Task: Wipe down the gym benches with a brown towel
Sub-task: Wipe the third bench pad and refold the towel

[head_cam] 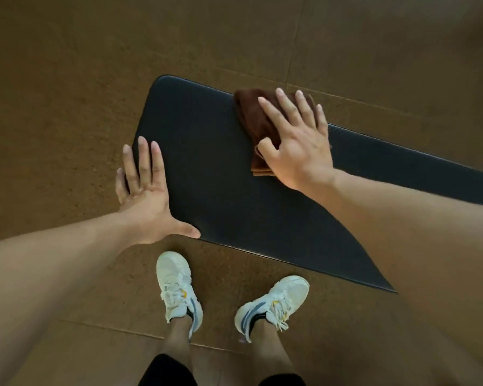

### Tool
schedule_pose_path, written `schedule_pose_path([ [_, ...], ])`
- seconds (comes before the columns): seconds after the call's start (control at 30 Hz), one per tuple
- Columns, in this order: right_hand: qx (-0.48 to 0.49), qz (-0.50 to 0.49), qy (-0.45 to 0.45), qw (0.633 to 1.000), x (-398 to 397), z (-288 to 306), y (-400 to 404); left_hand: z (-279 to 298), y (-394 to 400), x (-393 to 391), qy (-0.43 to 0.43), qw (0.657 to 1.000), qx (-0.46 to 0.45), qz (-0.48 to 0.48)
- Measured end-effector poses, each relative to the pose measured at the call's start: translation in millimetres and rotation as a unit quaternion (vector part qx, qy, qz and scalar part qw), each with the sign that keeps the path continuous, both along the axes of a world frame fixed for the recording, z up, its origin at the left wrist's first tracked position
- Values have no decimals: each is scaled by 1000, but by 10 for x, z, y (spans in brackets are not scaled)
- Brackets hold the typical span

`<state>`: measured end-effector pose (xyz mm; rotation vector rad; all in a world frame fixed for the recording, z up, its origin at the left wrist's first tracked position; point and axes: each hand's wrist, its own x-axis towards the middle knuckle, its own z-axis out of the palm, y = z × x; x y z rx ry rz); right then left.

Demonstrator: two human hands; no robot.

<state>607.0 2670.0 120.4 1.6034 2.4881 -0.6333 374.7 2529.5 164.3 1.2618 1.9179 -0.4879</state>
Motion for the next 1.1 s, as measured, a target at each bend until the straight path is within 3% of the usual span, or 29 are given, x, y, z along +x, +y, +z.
schedule_pose_path([
  [0.17,66,-36,-34,997,-80,-13,-597,-86,-49,-69,-13,1000,25,-7],
  [0.3,53,130,-10,990,39,17,-1528,-120,-72,-90,-30,998,49,3],
  [0.4,15,190,-35,981,71,21,-1427,-147,-102,-122,-43,997,59,8],
  [0.47,3,152,-43,987,-76,39,-1108,-176,-138,-165,-69,994,80,5],
  [0.53,-4,51,-48,998,-420,63,-753,-175,-163,-242,-131,985,114,22],
  [0.6,-24,-66,-42,997,-899,94,-472,-173,-215,-346,-219,953,175,114],
  [0.67,-46,-149,-12,988,-1395,95,-318,-202,-375,-499,-263,895,251,258],
  [0.7,-47,-165,5,985,-1580,94,-310,-235,-516,-578,-255,872,276,314],
  [0.77,-29,-121,23,992,-1751,87,-457,-324,-887,-714,-206,861,287,365],
  [0.83,16,16,33,999,-1704,68,-790,-426,-1246,-806,-154,873,276,370],
  [0.9,53,186,47,980,-1491,57,-1186,-477,-1450,-812,-116,883,272,366],
  [0.97,55,271,54,959,-1183,36,-1477,-431,-1457,-736,-90,895,279,336],
  [1.03,50,225,45,972,-717,7,-1709,-322,-1299,-556,-87,914,300,261],
  [1.1,41,79,15,996,-203,34,-1974,-198,-1035,-321,-110,922,330,170],
])
